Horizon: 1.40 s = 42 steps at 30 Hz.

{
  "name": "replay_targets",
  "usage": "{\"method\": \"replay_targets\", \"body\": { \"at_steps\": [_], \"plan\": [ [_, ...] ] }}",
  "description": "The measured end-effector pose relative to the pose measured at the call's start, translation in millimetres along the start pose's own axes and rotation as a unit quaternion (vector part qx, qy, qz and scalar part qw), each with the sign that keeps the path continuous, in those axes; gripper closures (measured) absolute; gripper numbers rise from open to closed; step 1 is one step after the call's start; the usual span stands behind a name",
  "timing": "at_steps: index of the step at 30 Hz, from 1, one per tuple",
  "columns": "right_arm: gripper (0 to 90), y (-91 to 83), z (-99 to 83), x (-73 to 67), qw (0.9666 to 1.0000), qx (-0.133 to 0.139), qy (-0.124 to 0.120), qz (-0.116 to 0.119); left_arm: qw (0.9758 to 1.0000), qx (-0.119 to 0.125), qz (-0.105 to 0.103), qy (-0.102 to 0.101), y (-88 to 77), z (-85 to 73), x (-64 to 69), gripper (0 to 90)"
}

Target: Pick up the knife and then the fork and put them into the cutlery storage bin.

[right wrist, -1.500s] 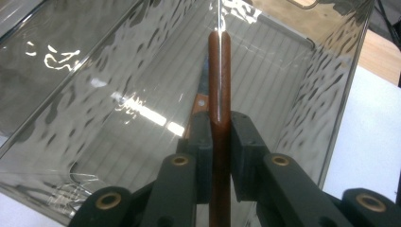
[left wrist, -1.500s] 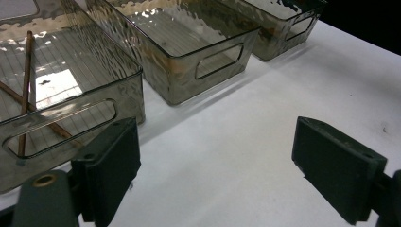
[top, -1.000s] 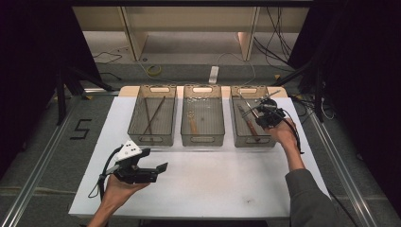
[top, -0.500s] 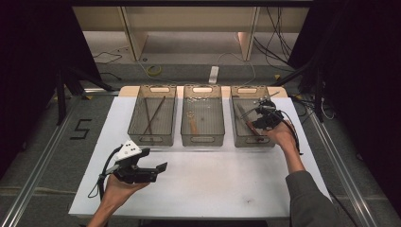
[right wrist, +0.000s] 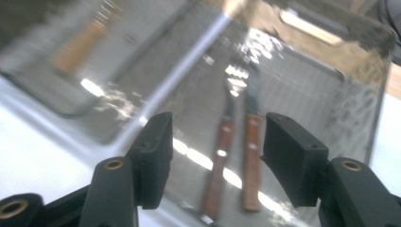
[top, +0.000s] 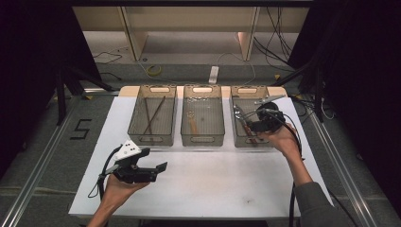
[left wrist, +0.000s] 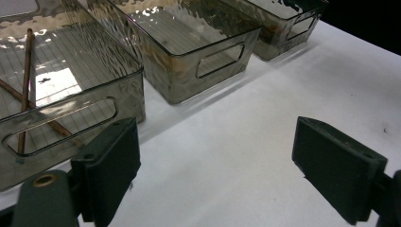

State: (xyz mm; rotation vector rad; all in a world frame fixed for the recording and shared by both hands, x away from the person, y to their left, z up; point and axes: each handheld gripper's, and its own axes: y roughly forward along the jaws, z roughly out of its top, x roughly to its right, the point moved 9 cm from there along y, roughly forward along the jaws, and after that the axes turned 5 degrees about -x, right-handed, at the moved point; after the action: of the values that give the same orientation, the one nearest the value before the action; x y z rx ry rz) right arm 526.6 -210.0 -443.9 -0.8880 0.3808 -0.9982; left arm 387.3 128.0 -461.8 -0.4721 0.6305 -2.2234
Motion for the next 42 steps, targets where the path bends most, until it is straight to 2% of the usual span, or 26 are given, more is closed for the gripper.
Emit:
{"method": "replay_targets", "body": {
  "at_steps": [3,8,10,14,18,20,23,25,31,35,37,42],
  "plan": [
    [41.4,-13.0,1.1,-13.3,0.9994,0.030,0.001,0.015,1.0000,0.001,-0.001,0.001,-0.4,0.4,0.2,15.4],
    [36.1,-28.1,-3.2,-35.5,0.9978,0.056,-0.011,0.034,1.0000,0.002,-0.001,0.000,-0.4,0.3,-0.1,15.4],
    [35.6,-32.9,-5.4,-42.3,0.9970,0.068,-0.015,0.035,1.0000,0.002,0.000,0.000,-0.4,0.4,-0.3,15.4],
    [34.0,-38.4,-13.0,-58.1,0.9948,0.087,-0.016,0.051,1.0000,0.002,-0.003,-0.001,0.0,0.0,-0.1,15.4],
    [33.1,-38.2,-22.7,-73.9,0.9903,0.112,-0.001,0.082,1.0000,0.003,-0.004,-0.001,0.1,0.1,-0.1,15.4],
    [31.9,-35.2,-28.5,-79.8,0.9895,0.108,0.001,0.096,1.0000,0.003,-0.004,0.000,0.0,0.1,0.1,15.4],
    [31.7,-36.5,-33.0,-86.1,0.9856,0.123,0.012,0.116,1.0000,0.003,-0.006,-0.001,0.0,0.4,0.0,15.4],
    [30.5,-36.2,-37.6,-90.6,0.9850,0.122,0.007,0.121,1.0000,0.003,-0.007,-0.002,0.7,0.5,0.4,15.4],
    [29.4,-38.0,-48.7,-97.8,0.9789,0.138,0.020,0.149,0.9999,0.006,-0.011,0.000,1.4,1.4,1.7,15.4],
    [29.4,-43.3,-54.3,-99.5,0.9757,0.154,0.026,0.153,0.9998,0.006,-0.017,-0.004,1.5,1.1,2.2,15.4],
    [29.3,-46.8,-57.6,-101.2,0.9730,0.165,0.030,0.159,0.9998,0.006,-0.017,-0.006,1.4,0.7,1.8,15.4],
    [27.1,-54.9,-68.6,-105.7,0.9688,0.178,0.028,0.170,0.9996,0.011,-0.021,-0.012,0.3,1.5,2.6,15.4]
  ]
}}
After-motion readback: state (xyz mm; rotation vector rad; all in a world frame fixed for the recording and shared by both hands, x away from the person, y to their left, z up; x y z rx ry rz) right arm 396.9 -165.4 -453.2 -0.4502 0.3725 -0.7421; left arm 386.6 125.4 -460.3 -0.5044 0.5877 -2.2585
